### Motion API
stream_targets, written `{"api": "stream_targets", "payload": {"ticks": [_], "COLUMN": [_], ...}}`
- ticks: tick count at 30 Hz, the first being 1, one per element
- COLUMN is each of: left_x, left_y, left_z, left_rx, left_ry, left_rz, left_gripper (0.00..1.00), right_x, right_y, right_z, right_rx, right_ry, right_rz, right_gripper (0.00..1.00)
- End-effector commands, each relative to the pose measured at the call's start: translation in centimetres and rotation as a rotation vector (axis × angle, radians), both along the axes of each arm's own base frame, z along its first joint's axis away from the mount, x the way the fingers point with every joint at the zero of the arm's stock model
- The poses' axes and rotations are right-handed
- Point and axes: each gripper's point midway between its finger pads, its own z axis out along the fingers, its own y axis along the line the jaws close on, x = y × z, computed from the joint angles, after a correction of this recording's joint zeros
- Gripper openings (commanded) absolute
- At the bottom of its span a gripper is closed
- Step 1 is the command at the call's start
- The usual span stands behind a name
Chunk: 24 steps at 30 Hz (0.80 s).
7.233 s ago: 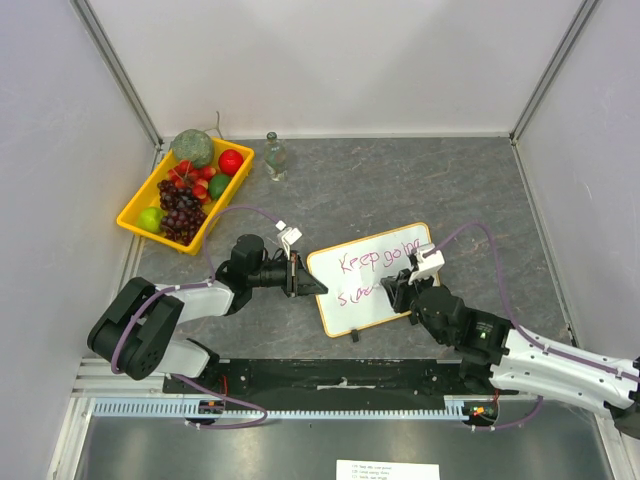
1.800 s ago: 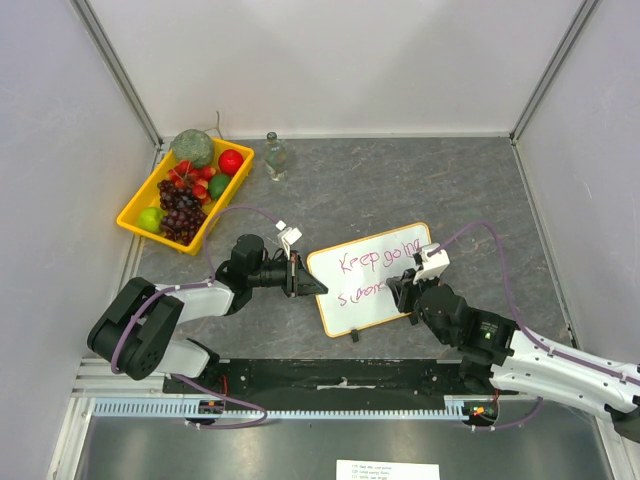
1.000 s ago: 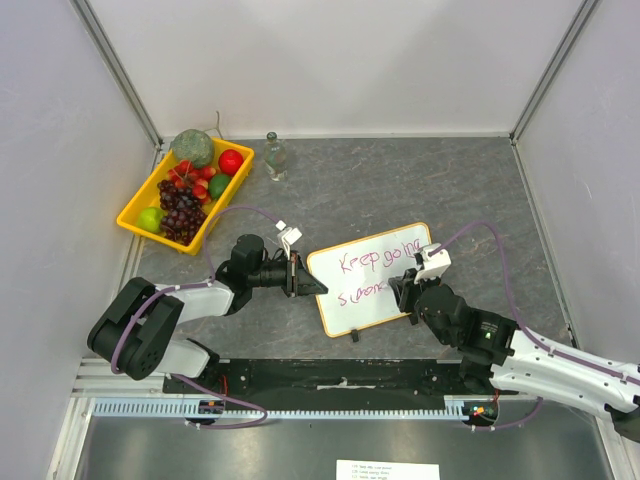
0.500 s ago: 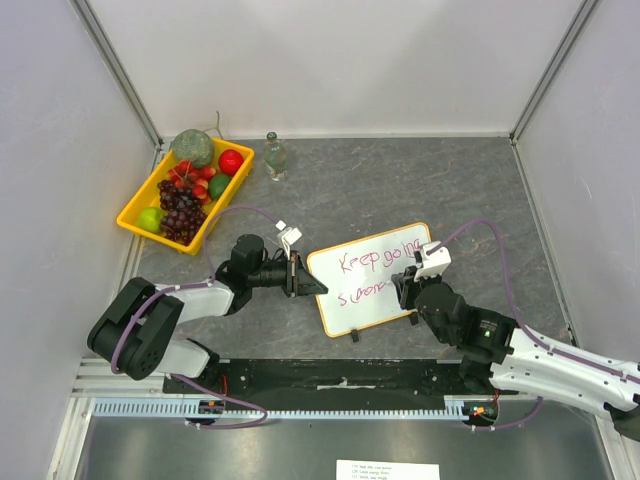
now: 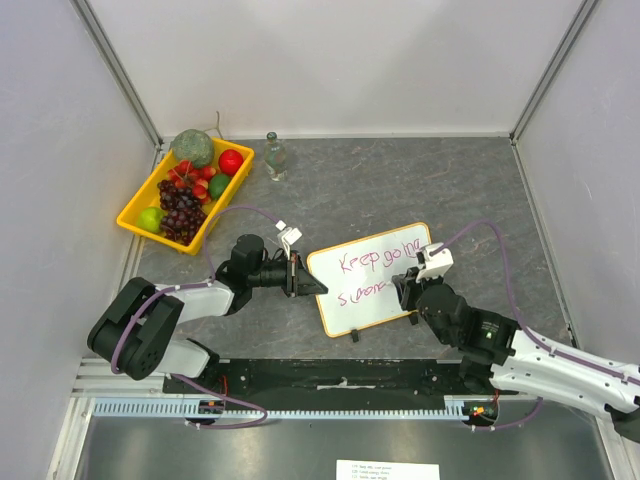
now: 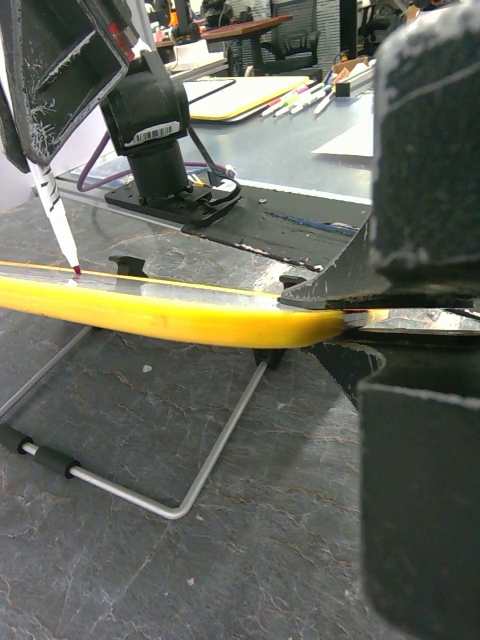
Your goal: Write a sentence on the whiteboard
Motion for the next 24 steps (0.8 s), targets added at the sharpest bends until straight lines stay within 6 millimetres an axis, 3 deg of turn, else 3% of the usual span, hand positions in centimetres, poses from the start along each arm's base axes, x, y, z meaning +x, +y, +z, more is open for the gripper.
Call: {"api": "stream_targets", "payload": {"ticks": [1,24], "left_x": [0.9,0.9], "left_y": [1.3,1.4], "left_z": [-3.3,-3.1], "left_rx": [0.134,0.131], "left_ry": [-0.049,-0.054], "left_rz": [0.058,0.061], "left_gripper": [0.02,0.02], "right_x": [-0.5,-0.6], "right_y": [-0.8,-0.9], "right_z": [-2.4,-3.9], "right_rx": [-0.033,-0.083], "right_ry": [0.056,0.127], "right_rz": [-0.018,-0.052], "right_gripper": [0.0,0.0]}}
